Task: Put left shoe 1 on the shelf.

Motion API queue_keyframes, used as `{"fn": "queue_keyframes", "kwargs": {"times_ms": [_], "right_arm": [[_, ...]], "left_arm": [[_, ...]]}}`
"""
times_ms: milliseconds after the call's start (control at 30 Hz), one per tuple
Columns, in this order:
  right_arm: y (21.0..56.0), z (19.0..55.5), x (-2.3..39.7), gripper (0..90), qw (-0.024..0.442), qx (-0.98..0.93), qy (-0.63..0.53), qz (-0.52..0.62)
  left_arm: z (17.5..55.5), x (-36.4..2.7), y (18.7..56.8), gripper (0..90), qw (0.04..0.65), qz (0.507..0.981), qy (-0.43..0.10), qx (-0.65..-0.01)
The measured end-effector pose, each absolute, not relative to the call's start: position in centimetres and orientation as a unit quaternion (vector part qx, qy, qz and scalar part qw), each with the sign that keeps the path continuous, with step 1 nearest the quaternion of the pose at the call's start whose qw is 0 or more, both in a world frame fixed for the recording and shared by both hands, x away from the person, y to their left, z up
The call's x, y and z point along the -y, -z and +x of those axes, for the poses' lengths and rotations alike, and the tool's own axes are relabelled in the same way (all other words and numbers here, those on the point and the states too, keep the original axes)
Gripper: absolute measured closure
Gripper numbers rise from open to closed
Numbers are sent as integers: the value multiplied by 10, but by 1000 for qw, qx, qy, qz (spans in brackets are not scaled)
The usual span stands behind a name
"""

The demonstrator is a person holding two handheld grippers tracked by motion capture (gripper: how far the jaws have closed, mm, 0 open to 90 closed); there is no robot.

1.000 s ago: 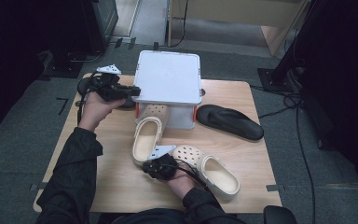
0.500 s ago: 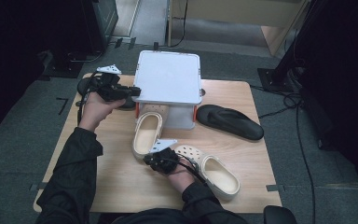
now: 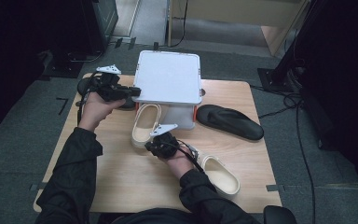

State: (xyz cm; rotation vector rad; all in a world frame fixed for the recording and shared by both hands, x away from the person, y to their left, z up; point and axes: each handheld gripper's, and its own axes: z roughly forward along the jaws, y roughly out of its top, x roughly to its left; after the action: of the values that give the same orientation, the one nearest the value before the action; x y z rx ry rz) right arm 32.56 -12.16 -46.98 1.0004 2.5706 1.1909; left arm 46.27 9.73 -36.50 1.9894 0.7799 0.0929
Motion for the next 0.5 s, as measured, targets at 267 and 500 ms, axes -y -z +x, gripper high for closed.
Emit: {"fn": "queue_keyframes", "kwargs": {"times_ms": [267,500], "right_arm": [[465,333,119,839,53,-852,-398,335],[475,327,94,830,36,-855,-407,319]], "left_arm": [[463,-97,365,839,481,815,-39,-321],[463,-97,365,842,481,816,-39,-320]]}}
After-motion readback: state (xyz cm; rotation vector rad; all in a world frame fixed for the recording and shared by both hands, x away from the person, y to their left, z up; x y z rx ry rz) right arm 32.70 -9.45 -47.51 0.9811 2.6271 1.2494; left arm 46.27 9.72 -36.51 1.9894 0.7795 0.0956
